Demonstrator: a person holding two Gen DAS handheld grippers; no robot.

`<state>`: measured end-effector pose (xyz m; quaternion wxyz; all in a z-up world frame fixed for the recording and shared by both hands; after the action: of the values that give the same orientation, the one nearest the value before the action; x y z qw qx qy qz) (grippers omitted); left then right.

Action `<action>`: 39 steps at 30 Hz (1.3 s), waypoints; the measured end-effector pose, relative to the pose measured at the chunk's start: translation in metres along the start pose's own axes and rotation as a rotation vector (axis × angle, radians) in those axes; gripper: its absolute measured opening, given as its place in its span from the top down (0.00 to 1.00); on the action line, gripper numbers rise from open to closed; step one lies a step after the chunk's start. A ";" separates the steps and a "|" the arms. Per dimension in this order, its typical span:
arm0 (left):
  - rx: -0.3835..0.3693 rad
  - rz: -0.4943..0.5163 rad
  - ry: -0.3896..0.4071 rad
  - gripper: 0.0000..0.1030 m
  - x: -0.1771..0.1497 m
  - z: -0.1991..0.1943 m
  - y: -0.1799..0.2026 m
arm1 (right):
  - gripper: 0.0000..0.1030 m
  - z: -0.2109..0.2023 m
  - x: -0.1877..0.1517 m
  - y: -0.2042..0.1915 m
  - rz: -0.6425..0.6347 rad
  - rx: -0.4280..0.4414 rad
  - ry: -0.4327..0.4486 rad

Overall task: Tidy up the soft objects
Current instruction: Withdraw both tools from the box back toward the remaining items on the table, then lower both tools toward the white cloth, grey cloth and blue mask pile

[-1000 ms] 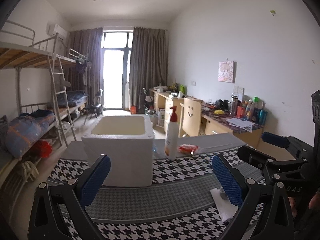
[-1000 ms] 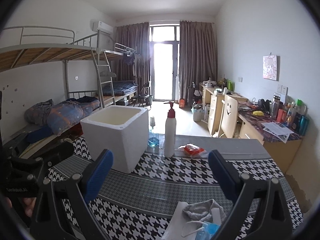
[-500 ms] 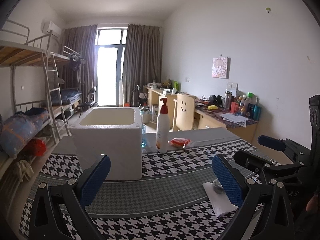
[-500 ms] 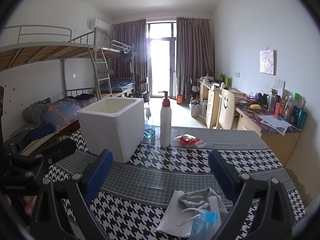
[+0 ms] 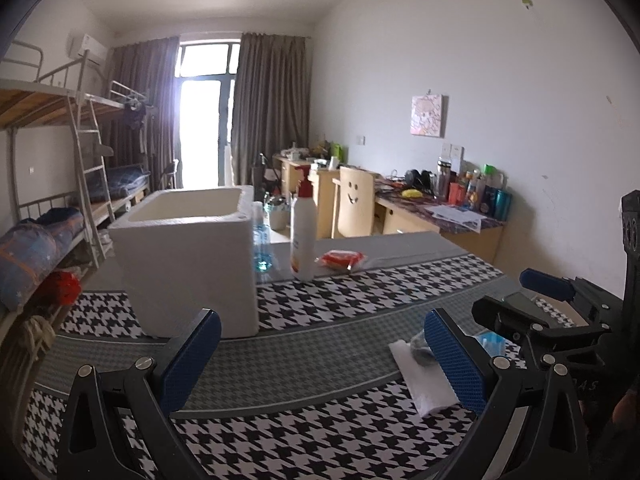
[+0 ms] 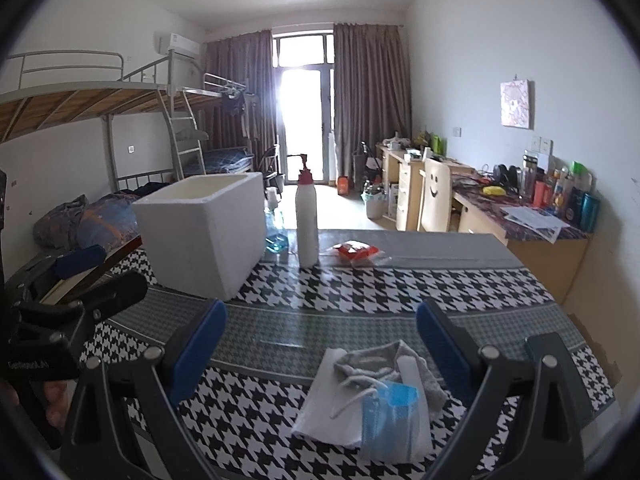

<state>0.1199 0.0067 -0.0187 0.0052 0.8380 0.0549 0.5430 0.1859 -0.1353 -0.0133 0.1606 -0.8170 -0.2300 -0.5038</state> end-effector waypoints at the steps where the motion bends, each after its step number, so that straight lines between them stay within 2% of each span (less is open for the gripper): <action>1: -0.004 0.000 -0.001 0.01 -0.001 0.000 0.001 | 0.05 -0.001 -0.001 0.002 0.005 -0.002 0.000; 17: -0.080 0.024 -0.083 0.01 -0.019 0.021 0.030 | 0.05 -0.005 -0.025 0.035 0.050 -0.088 -0.045; 28: -0.127 0.028 -0.143 0.01 -0.030 0.033 0.040 | 0.05 -0.006 -0.043 0.044 0.069 -0.103 -0.090; 39: -0.136 0.031 -0.185 0.01 -0.040 0.046 0.046 | 0.05 -0.004 -0.063 0.044 0.086 -0.088 -0.137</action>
<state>0.1496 -0.0408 -0.0708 0.0588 0.8830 0.0042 0.4657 0.1827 -0.1878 -0.0692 0.1299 -0.8650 -0.1827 -0.4489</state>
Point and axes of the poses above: each gripper's, at about its wrist camera, not at the fingertips, and z roughly the way its jaws point, y to its right, x to its top, the point moved 7 cm from there along z, roughly the way its jaws point, and after that the axes turned 2 degrees about -y, right-handed, at the moved point
